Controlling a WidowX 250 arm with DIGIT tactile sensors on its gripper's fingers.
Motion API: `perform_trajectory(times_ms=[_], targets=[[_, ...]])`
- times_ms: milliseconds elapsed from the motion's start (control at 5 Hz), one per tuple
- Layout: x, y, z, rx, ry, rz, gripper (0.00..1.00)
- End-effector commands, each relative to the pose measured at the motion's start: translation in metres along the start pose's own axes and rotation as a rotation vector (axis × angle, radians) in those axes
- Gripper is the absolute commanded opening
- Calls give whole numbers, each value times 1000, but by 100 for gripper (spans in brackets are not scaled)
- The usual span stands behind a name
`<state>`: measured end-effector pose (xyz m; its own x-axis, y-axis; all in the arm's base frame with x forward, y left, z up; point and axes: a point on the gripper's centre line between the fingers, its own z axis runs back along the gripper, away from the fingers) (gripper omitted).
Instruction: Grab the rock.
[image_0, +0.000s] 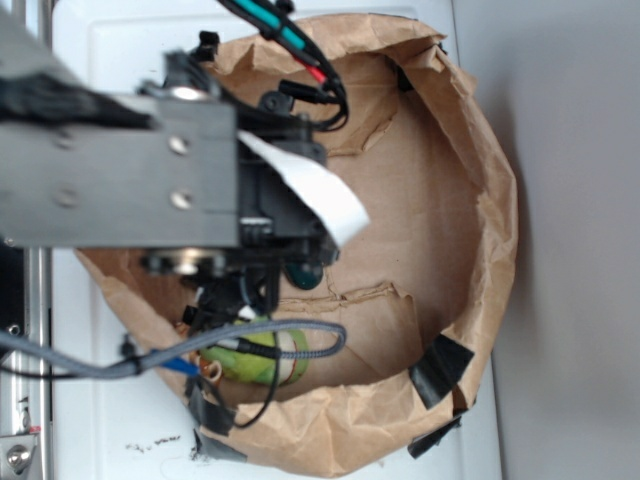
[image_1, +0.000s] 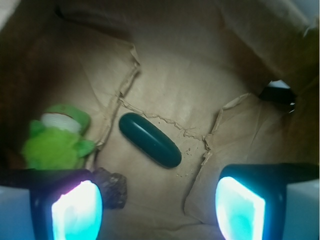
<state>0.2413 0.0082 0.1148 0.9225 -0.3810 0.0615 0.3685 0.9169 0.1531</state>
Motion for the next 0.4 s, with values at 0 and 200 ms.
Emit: perform_trajectory(times_ms=[0, 200], targets=[[-15, -3, -21, 5, -3, -45, 100], [-15, -10, -34, -26, -10, -100, 100]])
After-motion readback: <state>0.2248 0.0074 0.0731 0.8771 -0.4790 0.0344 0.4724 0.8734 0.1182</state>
